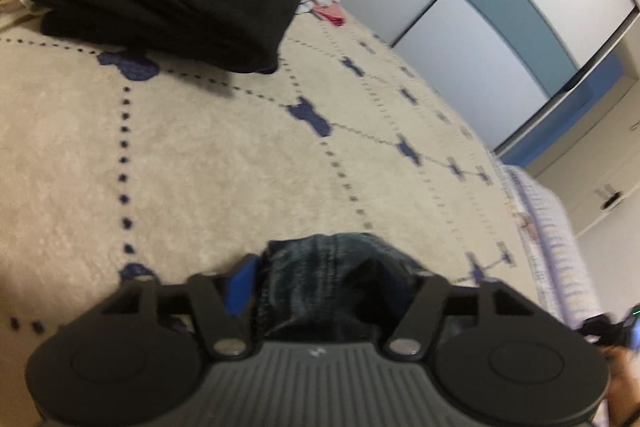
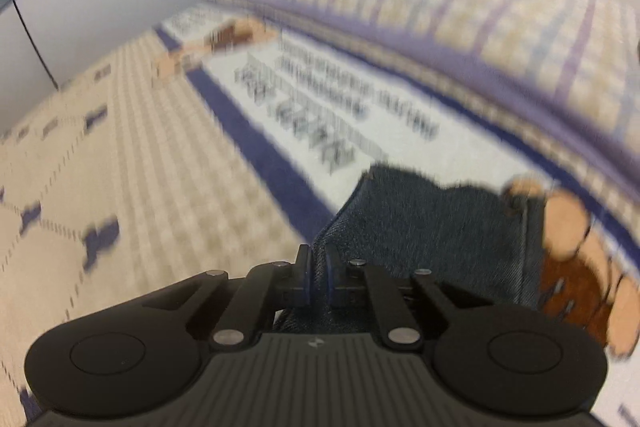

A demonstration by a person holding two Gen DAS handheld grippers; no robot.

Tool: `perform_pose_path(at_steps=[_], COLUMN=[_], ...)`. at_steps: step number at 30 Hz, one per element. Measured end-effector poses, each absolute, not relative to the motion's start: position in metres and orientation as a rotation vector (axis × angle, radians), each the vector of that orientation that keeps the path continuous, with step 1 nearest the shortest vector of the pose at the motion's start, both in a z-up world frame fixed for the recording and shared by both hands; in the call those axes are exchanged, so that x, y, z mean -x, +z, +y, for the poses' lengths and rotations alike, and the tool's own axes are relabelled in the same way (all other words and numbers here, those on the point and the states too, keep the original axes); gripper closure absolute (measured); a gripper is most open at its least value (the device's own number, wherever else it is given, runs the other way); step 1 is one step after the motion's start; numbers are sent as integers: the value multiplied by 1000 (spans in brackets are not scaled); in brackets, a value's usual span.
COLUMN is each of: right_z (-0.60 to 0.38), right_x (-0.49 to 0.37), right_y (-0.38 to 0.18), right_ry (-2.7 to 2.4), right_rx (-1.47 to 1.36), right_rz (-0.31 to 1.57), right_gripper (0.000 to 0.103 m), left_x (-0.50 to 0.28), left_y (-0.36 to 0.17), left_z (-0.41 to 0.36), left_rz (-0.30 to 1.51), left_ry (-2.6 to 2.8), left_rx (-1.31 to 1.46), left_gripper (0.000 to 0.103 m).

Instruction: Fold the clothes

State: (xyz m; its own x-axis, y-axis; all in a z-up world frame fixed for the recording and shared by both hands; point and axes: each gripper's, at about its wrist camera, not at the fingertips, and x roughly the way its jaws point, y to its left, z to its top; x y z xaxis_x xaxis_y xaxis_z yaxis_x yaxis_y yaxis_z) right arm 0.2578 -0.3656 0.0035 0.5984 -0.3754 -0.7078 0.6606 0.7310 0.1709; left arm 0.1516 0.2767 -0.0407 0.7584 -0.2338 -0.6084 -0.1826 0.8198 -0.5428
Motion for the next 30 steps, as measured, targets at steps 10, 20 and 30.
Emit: perform_pose_path(at_steps=[10, 20, 30], right_z=[-399, -384, -369], right_x=[-282, -337, -346], right_y=[20, 10, -36], right_ry=[-645, -608, -610], right_rx=[-494, -429, -348], right_rz=[541, 510, 582], right_gripper=[96, 96, 85], left_x=[-152, -154, -160], left_y=[-38, -43, -45], left_z=[259, 258, 251], left_rz=[671, 672, 699], left_ry=[27, 45, 67], left_rx=[472, 460, 421], left_gripper=[71, 71, 61])
